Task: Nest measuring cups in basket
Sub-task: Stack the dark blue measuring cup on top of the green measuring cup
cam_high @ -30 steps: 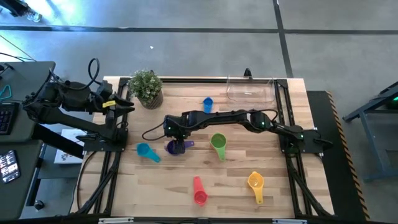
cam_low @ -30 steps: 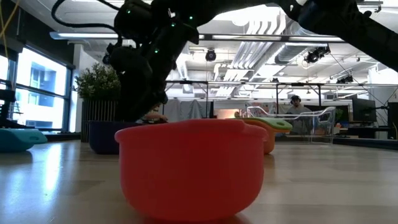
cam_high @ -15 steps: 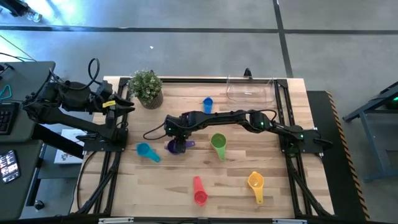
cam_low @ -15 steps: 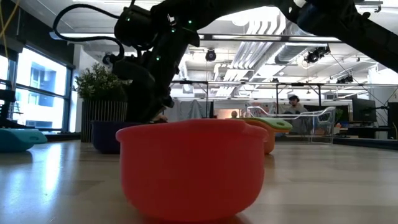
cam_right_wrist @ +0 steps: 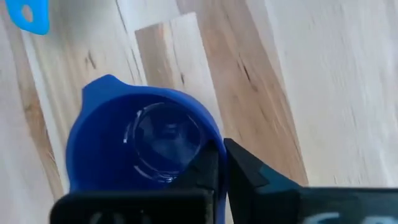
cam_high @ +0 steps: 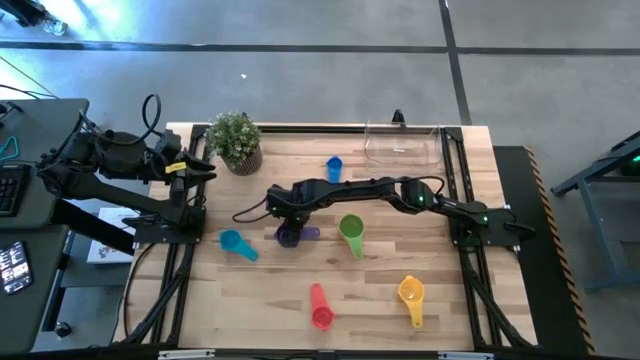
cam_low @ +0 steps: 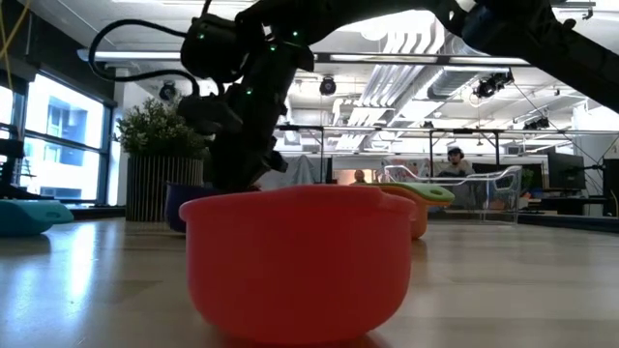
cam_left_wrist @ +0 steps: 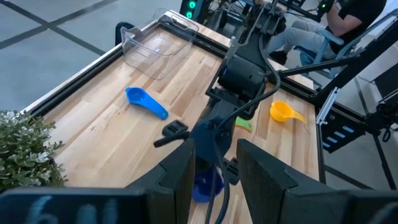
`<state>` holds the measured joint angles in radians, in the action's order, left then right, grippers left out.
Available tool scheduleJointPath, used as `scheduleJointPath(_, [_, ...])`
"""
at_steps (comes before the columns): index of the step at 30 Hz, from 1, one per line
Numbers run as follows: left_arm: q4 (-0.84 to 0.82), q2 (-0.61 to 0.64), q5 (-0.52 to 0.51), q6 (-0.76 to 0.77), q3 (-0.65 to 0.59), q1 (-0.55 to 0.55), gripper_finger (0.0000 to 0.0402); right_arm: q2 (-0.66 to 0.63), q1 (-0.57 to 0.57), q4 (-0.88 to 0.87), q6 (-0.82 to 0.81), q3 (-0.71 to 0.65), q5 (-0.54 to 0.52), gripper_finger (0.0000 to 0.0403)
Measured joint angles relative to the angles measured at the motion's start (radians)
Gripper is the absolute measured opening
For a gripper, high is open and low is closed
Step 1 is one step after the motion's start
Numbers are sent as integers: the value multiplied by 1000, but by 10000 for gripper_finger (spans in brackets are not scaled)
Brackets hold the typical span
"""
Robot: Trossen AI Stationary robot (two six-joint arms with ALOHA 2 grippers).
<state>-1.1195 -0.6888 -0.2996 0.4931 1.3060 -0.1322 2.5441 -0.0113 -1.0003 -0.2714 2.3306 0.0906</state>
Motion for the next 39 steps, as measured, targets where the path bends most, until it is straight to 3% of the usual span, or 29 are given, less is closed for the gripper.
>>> scheduleJointPath(14, [-45,0,-19,0,0,0,110,-105,0,-110,-322,23,9,2])
scheduleJointPath(26, [-43,0,-61,-87,0,0,110,-276,20,-282,-611,24,-272,1])
scheduleJointPath(35, [-43,0,-192,-130,0,0,110,-364,67,-573,-861,24,-487,1])
scheduleJointPath(39, [-43,0,-219,-132,0,0,110,-380,93,-566,-903,24,-554,1])
